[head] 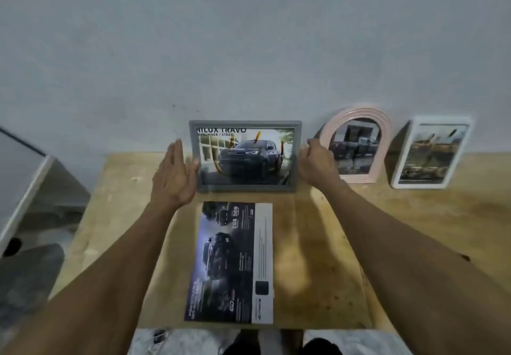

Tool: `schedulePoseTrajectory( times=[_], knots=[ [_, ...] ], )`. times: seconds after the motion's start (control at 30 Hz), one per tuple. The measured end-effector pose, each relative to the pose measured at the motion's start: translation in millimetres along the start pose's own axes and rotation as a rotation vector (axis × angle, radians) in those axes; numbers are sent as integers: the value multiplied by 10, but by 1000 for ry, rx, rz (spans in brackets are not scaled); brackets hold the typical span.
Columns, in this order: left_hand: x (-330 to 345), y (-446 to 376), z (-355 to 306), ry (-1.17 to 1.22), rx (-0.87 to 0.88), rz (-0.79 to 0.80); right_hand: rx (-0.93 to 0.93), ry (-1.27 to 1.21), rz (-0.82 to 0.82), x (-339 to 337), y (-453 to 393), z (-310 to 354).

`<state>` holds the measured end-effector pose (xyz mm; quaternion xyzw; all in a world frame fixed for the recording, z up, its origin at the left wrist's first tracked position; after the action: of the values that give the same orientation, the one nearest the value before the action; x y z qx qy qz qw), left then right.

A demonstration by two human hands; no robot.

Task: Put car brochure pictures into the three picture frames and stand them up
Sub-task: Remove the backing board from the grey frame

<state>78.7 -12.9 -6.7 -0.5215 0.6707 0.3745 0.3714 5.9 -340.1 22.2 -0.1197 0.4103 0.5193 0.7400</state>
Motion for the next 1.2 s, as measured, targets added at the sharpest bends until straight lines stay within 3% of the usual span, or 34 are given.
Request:
schedulePoseTrajectory(
  times=[0.2, 0.53, 0.73, 0.97, 1.2],
  knots=[
    [404, -524, 445, 264, -159, 99, 184, -37, -1, 523, -291, -170],
    [624, -864, 537, 364, -107, 84, 386, -201, -93, 840, -544, -342],
    [390, -701, 507, 418, -170, -60, 308, -192, -123, 669, -455, -169],
    [-58, -335, 332, 685, -424, -271, 181, -337, -158, 255, -232, -10],
    [-233, 185, -389, 892, -346, -326, 270, -599, -91, -393, 167, -540]
  ],
)
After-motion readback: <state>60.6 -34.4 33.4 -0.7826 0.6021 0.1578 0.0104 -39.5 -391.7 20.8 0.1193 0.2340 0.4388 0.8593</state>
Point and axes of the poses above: each hand's wrist, its own y-axis away from the middle knuckle, its own x-axis out of the palm, z = x × y, the point moved 8 cm from there along -y, towards the middle knuckle, and after that the axes turned 2 degrees about z, right-handed, at the moved point
